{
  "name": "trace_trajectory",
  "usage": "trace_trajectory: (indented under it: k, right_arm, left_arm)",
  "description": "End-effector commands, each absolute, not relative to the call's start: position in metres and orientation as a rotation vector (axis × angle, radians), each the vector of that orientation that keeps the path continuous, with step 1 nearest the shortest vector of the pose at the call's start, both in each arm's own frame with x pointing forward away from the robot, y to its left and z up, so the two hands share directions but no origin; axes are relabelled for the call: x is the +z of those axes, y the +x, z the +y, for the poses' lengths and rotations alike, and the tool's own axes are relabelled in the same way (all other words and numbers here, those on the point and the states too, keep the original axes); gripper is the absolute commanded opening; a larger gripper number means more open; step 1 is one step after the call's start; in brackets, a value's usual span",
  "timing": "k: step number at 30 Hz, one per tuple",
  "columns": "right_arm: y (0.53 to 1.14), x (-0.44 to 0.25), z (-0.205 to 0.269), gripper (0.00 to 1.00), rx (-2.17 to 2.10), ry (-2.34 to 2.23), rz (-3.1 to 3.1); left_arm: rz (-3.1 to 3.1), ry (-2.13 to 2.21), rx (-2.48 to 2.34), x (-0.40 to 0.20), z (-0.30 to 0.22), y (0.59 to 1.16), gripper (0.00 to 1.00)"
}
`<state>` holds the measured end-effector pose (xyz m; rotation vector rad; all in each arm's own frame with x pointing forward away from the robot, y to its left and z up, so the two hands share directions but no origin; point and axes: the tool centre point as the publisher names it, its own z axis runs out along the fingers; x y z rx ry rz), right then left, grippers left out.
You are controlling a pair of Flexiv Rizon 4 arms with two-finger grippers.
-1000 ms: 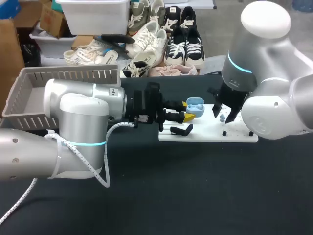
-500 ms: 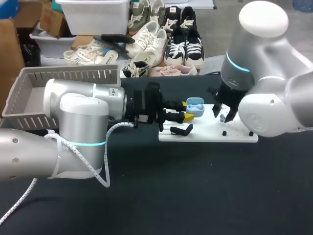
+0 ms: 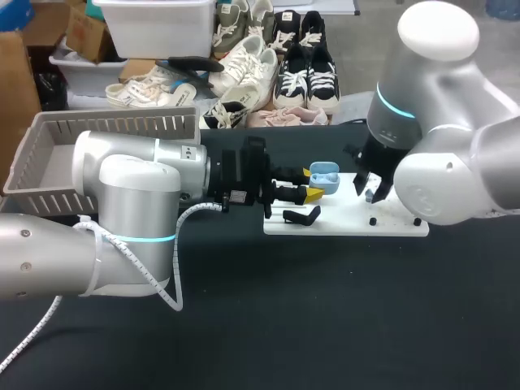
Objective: Pick up each earbud case from the left stands, insert the matching earbuds, close the lid, and place the case in the box.
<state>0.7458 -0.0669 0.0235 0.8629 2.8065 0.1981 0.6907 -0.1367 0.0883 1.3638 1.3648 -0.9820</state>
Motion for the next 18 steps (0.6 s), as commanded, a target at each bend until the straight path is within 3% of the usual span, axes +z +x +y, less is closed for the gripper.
trace_trajectory:
  k: [1, 8, 18]
  right_arm:
    - [0.7465, 0.0231, -0.0659, 0.25, 0.192, 0.866, 2.808]
    - [0.7462, 0.0217, -0.0656, 0.19, 0.191, 0.869, 2.811]
    - [0.7438, 0.0214, -0.0659, 0.00, 0.189, 0.875, 2.814]
  left_arm:
    - [1.365, 1.358, -0.977, 0.0878, -0.1372, 0.6894, 0.00]
    - [1.365, 1.358, -0.977, 0.0878, -0.1372, 0.6894, 0.00]
    - [1.365, 1.358, -0.977, 0.0878, -0.1372, 0.6894, 0.00]
